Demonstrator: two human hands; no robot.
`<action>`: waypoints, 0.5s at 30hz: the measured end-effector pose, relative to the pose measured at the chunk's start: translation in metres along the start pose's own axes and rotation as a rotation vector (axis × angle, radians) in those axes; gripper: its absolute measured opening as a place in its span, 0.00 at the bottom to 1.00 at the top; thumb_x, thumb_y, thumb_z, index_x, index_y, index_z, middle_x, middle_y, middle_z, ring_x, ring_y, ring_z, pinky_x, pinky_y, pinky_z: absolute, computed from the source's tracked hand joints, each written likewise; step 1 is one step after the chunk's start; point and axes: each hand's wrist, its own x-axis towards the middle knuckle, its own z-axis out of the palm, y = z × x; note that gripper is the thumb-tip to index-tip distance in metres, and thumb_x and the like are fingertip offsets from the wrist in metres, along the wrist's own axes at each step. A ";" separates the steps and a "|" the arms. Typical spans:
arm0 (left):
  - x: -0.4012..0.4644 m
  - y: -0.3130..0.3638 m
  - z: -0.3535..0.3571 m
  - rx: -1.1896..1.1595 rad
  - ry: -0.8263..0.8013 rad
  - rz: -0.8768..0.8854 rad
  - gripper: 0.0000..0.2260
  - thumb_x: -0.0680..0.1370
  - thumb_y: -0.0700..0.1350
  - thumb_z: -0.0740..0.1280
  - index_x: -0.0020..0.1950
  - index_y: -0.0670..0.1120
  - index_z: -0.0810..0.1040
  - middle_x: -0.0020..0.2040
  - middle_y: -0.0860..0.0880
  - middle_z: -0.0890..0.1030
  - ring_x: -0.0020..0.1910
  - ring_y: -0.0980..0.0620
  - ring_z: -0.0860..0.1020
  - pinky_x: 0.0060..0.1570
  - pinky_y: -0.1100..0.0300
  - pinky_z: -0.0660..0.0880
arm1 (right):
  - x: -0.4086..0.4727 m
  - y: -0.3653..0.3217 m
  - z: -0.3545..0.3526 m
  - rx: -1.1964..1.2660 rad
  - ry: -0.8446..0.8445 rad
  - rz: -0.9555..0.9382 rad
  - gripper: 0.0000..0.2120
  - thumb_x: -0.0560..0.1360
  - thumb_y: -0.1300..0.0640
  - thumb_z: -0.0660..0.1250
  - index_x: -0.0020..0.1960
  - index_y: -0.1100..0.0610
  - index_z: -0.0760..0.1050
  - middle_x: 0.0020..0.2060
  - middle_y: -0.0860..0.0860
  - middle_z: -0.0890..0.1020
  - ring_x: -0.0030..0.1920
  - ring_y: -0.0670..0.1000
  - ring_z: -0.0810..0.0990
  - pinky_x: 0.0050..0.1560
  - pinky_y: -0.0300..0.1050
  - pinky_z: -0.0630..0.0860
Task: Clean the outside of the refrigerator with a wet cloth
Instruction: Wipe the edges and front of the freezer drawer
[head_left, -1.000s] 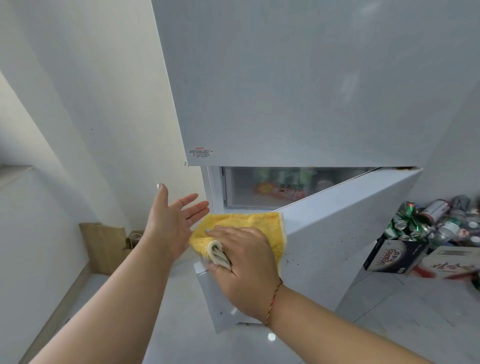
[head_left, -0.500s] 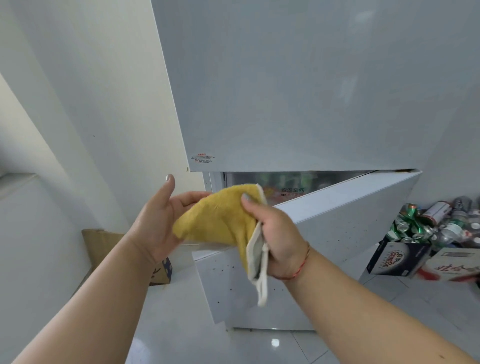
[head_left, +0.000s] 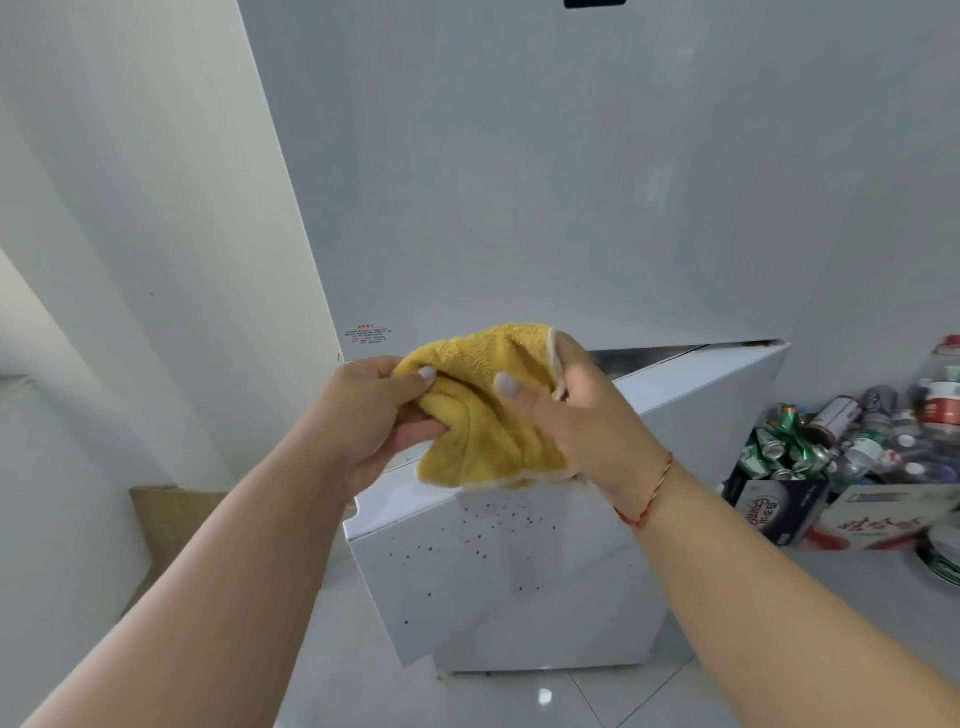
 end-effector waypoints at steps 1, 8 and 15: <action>-0.001 0.001 0.009 -0.115 -0.043 -0.045 0.09 0.80 0.37 0.63 0.54 0.32 0.77 0.46 0.37 0.81 0.39 0.47 0.83 0.39 0.59 0.83 | -0.003 0.005 0.006 -0.074 -0.031 0.007 0.34 0.62 0.34 0.75 0.62 0.48 0.70 0.59 0.45 0.78 0.61 0.46 0.77 0.61 0.52 0.74; 0.002 0.002 0.031 -0.210 -0.225 -0.102 0.20 0.81 0.51 0.57 0.59 0.36 0.78 0.54 0.35 0.83 0.55 0.40 0.82 0.56 0.48 0.80 | 0.001 0.014 -0.025 -0.303 0.158 -0.025 0.27 0.70 0.58 0.72 0.66 0.51 0.67 0.58 0.44 0.76 0.58 0.45 0.75 0.62 0.46 0.72; 0.024 -0.045 0.031 0.897 0.032 0.085 0.26 0.82 0.60 0.51 0.55 0.42 0.79 0.55 0.42 0.81 0.55 0.42 0.77 0.52 0.54 0.67 | 0.010 0.044 -0.031 -1.130 -0.058 -0.153 0.24 0.69 0.53 0.59 0.65 0.46 0.69 0.58 0.46 0.76 0.59 0.53 0.73 0.56 0.48 0.69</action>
